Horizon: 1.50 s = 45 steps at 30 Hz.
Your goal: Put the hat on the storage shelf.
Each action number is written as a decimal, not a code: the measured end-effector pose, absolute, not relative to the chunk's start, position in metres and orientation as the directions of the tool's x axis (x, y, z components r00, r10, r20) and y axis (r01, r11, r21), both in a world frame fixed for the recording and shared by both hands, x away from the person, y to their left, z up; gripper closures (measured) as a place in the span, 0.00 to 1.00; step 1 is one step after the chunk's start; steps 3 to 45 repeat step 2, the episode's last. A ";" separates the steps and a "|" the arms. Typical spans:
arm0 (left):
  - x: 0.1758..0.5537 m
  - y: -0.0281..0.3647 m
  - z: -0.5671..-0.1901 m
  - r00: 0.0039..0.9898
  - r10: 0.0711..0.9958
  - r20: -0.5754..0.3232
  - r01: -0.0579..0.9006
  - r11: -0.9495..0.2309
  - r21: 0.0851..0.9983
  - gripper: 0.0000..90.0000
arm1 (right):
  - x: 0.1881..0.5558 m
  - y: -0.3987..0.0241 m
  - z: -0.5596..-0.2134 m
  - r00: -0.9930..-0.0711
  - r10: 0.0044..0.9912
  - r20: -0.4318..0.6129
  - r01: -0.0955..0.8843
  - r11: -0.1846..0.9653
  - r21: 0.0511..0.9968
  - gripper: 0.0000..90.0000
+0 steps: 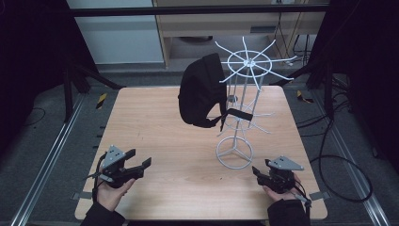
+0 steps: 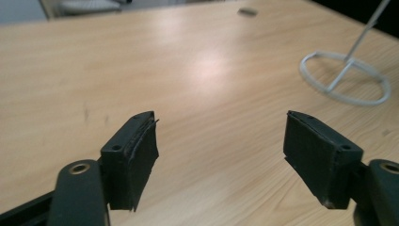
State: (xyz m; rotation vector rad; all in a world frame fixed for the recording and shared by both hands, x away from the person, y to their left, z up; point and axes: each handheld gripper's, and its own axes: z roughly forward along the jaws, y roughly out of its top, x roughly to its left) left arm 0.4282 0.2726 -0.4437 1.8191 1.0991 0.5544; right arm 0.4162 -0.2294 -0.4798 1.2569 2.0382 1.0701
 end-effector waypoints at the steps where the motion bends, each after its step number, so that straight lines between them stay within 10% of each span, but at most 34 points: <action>1: 0.429 0.276 -0.448 0.490 0.869 -0.073 0.466 -0.191 0.864 0.27 | 0.417 -0.230 -0.481 -0.437 0.899 -0.017 0.494 0.256 0.831 0.41; 45: 0.430 0.280 -0.453 0.475 0.877 -0.067 0.482 -0.196 0.854 0.26 | 0.417 -0.230 -0.481 -0.435 0.900 -0.011 0.498 0.251 0.830 0.40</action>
